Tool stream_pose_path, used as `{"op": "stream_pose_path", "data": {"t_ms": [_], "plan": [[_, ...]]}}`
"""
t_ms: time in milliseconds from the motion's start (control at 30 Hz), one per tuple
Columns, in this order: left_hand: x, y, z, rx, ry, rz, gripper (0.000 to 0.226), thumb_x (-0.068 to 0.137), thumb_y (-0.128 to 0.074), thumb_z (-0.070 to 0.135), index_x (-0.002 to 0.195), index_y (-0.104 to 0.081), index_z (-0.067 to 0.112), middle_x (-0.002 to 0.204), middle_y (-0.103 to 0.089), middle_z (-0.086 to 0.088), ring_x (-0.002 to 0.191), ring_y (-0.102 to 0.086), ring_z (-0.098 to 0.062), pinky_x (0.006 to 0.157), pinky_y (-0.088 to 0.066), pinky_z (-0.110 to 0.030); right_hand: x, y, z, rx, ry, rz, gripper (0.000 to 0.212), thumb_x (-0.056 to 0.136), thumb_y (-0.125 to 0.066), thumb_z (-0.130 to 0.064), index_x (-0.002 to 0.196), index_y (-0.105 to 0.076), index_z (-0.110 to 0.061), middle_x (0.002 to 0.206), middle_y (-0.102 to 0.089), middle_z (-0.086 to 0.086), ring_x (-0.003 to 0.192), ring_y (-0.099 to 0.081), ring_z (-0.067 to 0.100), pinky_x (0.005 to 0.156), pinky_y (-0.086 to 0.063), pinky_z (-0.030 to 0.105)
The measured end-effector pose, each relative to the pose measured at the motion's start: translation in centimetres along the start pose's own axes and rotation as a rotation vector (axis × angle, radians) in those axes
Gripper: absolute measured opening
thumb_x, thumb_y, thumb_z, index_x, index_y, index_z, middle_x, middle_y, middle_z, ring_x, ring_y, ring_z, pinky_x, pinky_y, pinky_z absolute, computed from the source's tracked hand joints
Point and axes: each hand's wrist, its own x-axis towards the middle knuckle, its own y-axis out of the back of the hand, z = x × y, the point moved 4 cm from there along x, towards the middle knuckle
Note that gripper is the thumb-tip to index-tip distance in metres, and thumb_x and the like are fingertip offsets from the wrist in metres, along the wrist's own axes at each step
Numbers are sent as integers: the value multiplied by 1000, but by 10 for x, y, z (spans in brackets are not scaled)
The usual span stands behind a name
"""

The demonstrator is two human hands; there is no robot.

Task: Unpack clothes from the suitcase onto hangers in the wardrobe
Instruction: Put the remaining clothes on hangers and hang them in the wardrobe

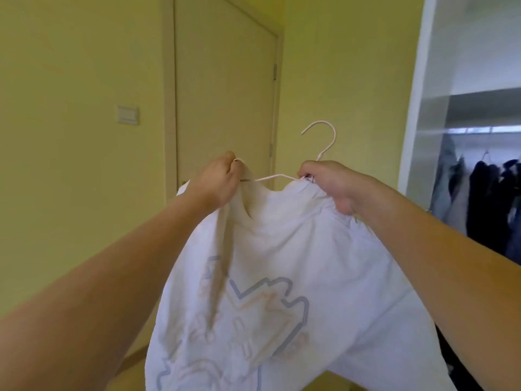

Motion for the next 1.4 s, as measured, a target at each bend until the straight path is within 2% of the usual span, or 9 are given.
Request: {"op": "stream_pose_path", "data": {"t_ms": [167,400,567,667,833,933,1067,1133,1400], "plan": [[37,-35,98,-44,-130,-3,34,95,-27,33,86,-52,12,78,-54,-5,81,-53,-32,68,-40,-37,-48,107,-23,-76,43,235,19,86,-54,-27,70,-47,-20,60,-43,2,53,-41,20,56,-34,25],[52,-102,252,-132,-195,-89,34,90,-31,32,79,-55,11,82,-58,-10,80,-54,-33,67,-36,-34,-116,253,-23,-241,26,463,14,88,-56,-30,84,-58,-17,69,-47,9,62,-45,22,62,-37,31],[47,-179,348,-197,-255,-248,24,95,-31,16,79,-48,12,115,-56,-19,93,-50,-34,75,-35,-33,-157,343,7,-229,-129,347,39,100,-49,-32,74,-66,-9,75,-64,8,60,-54,19,63,-47,30],[37,-233,392,-318,-200,-320,33,99,-31,14,108,-59,-2,125,-54,-27,112,-53,-41,93,-44,-41,-163,395,38,-273,-190,263,39,101,-46,-27,79,-68,-4,77,-66,10,64,-55,18,66,-48,27],[37,-328,446,-379,-201,-423,27,96,-38,4,113,-59,-2,118,-62,-19,113,-57,-35,94,-45,-39,-150,462,102,-306,-322,192,30,98,-50,-23,82,-65,-3,53,-54,3,51,-50,18,56,-44,26],[53,-401,464,-469,-133,-508,23,90,-39,-5,88,-56,10,84,-53,-1,95,-57,-25,96,-43,-39,-125,504,159,-157,-477,183,26,98,-49,-19,77,-60,-6,45,-40,-1,41,-39,13,51,-35,24],[75,-494,477,-453,-225,-554,26,89,-37,18,84,-57,3,78,-48,-1,76,-45,-18,67,-37,-31,-88,553,219,8,-571,220,31,99,-42,-17,73,-54,-8,42,-27,-7,37,-26,9,39,-29,18],[85,-523,482,-457,-199,-611,31,92,-36,27,83,-54,4,79,-52,-3,74,-46,-21,66,-35,-35,-72,574,231,2,-631,209,32,100,-40,-17,72,-53,-9,43,-25,-8,36,-24,8,38,-26,18],[124,-508,521,-313,-135,-754,28,96,-38,26,85,-58,10,78,-56,0,80,-53,-27,74,-33,-38,-56,601,176,23,-758,63,29,99,-40,-19,72,-48,-13,41,-39,-2,35,-39,14,44,-31,20]]}}
